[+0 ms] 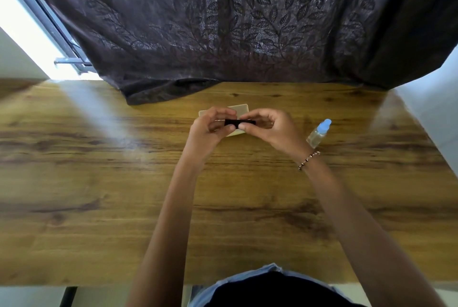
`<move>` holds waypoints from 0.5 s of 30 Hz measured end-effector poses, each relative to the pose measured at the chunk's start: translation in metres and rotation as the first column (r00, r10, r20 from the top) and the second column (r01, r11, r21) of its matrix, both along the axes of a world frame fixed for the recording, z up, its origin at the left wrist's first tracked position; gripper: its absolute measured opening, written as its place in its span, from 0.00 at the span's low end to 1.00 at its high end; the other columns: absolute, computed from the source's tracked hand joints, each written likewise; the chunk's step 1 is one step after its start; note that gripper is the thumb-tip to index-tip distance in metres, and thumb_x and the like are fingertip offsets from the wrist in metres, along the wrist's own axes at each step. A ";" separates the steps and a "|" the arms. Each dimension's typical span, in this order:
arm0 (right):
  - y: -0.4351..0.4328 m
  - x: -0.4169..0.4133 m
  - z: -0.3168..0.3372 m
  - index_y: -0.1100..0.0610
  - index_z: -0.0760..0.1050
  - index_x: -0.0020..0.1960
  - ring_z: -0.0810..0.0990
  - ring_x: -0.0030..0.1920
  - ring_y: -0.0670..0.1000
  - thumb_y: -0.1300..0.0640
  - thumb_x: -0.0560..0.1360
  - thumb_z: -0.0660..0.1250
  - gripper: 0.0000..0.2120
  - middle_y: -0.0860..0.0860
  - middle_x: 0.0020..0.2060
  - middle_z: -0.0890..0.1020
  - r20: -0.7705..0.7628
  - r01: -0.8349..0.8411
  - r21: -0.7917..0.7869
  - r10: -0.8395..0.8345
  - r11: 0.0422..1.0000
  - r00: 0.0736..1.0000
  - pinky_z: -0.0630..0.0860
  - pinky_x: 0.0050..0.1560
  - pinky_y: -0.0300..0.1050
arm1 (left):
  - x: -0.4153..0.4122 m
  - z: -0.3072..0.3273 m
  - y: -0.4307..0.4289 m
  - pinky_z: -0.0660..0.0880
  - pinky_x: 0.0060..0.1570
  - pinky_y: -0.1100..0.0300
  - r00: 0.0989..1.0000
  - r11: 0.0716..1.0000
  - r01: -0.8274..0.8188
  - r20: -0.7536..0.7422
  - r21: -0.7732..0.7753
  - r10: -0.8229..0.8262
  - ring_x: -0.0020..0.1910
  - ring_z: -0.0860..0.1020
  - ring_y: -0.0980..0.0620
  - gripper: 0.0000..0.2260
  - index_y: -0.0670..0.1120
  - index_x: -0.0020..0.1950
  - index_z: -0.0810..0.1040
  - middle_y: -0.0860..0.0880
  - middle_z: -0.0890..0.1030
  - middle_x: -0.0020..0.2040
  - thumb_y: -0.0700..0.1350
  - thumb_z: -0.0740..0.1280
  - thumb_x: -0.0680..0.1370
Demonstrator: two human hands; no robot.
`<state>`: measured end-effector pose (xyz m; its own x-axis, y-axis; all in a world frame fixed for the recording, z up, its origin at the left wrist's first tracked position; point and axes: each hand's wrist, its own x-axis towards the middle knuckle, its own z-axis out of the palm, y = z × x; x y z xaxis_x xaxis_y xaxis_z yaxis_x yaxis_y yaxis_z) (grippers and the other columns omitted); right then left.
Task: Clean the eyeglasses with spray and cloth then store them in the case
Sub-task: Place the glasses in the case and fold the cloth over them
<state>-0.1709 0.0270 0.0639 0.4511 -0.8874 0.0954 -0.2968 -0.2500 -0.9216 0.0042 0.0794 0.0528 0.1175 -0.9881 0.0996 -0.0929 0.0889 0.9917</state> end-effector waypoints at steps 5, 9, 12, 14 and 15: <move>-0.003 0.000 -0.008 0.51 0.82 0.50 0.83 0.44 0.45 0.52 0.71 0.74 0.08 0.46 0.43 0.85 -0.209 -0.006 -0.016 0.002 1.000 0.978 0.80 0.49 0.45 | 0.000 -0.013 -0.002 0.75 0.52 0.68 0.989 1.000 0.004 0.149 0.002 -0.005 0.54 0.81 0.55 0.16 0.41 0.57 0.77 0.49 0.81 0.55 0.32 0.72 0.71; -0.008 -0.001 -0.019 0.51 0.80 0.49 0.81 0.41 0.52 0.53 0.72 0.73 0.07 0.46 0.42 0.82 -0.401 -0.008 -0.090 -0.029 0.996 0.916 0.76 0.41 0.44 | 0.013 -0.028 -0.011 0.75 0.44 0.72 0.925 0.991 -0.057 0.379 0.118 0.008 0.48 0.78 0.59 0.15 0.48 0.54 0.78 0.55 0.80 0.51 0.39 0.75 0.70; -0.014 -0.004 -0.028 0.54 0.81 0.51 0.80 0.45 0.51 0.54 0.73 0.71 0.08 0.49 0.47 0.82 -0.396 0.070 -0.127 -0.116 0.989 0.911 0.77 0.46 0.46 | 0.035 -0.040 -0.026 0.75 0.45 0.65 0.824 0.900 -0.427 0.449 0.089 0.346 0.43 0.76 0.60 0.10 0.47 0.57 0.79 0.51 0.80 0.52 0.44 0.69 0.76; -0.020 -0.004 -0.033 0.55 0.81 0.51 0.79 0.48 0.50 0.55 0.73 0.71 0.08 0.50 0.48 0.82 -0.380 0.110 -0.145 -0.158 0.983 0.911 0.75 0.48 0.44 | 0.049 -0.050 -0.036 0.72 0.48 0.64 0.773 0.818 -0.556 0.456 0.150 0.442 0.48 0.75 0.57 0.13 0.47 0.63 0.76 0.47 0.77 0.59 0.46 0.65 0.79; -0.022 -0.004 -0.035 0.55 0.82 0.51 0.78 0.49 0.49 0.56 0.72 0.72 0.08 0.50 0.48 0.81 -0.370 0.124 -0.149 -0.172 0.981 0.913 0.74 0.47 0.41 | 0.053 -0.056 -0.040 0.72 0.50 0.61 0.785 0.806 -0.555 0.449 0.205 0.426 0.52 0.75 0.54 0.15 0.46 0.66 0.74 0.46 0.76 0.62 0.47 0.64 0.80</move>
<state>-0.1744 0.0045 0.0288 0.3384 -0.9395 0.0532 -0.6603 -0.2774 -0.6979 0.0576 0.0390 -0.0035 0.6132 -0.7874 -0.0631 -0.3944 -0.3744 0.8392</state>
